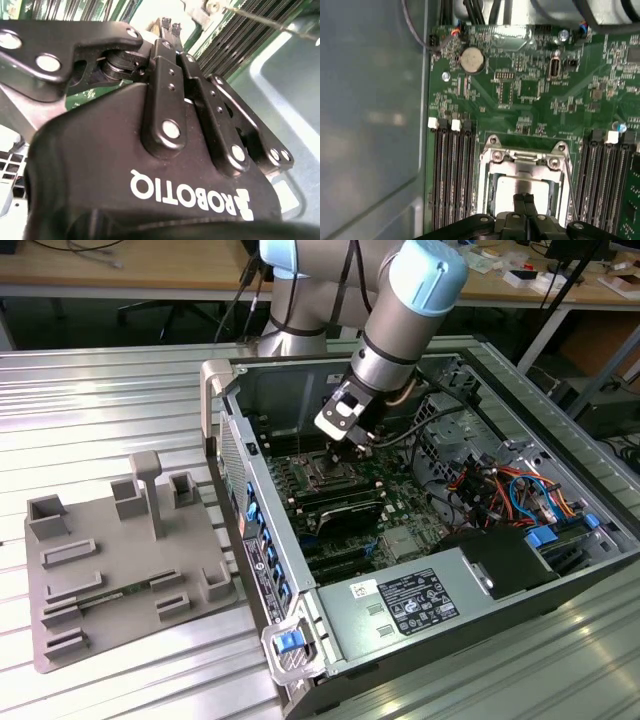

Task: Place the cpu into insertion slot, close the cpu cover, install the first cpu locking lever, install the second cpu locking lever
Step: 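Close the cpu cover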

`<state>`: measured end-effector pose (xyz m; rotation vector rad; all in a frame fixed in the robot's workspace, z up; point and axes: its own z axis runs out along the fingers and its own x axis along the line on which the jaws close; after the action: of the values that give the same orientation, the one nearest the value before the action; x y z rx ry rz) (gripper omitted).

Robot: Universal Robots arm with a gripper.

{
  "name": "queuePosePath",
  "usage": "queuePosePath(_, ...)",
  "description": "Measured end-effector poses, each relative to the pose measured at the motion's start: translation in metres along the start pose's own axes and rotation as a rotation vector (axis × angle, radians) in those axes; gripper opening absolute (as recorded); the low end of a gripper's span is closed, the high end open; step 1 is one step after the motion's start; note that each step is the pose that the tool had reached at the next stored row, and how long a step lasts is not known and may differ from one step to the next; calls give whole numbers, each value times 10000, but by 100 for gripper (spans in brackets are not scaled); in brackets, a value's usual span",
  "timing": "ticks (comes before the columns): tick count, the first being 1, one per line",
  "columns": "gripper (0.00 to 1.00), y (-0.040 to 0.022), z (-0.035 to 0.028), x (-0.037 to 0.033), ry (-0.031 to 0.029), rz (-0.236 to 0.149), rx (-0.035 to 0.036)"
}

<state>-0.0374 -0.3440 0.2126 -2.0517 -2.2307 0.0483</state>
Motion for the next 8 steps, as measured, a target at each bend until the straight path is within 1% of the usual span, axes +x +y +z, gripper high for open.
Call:
queuePosePath(1, 11, 15, -23, 0, 2, -2, 0)
queuePosePath(3, 11, 24, -53, 1, 4, -1, -1)
queuePosePath(5, 11, 23, -90, 3, 5, 0, 0)
queuePosePath(8, 11, 16, -169, 7, 7, -1, 0)
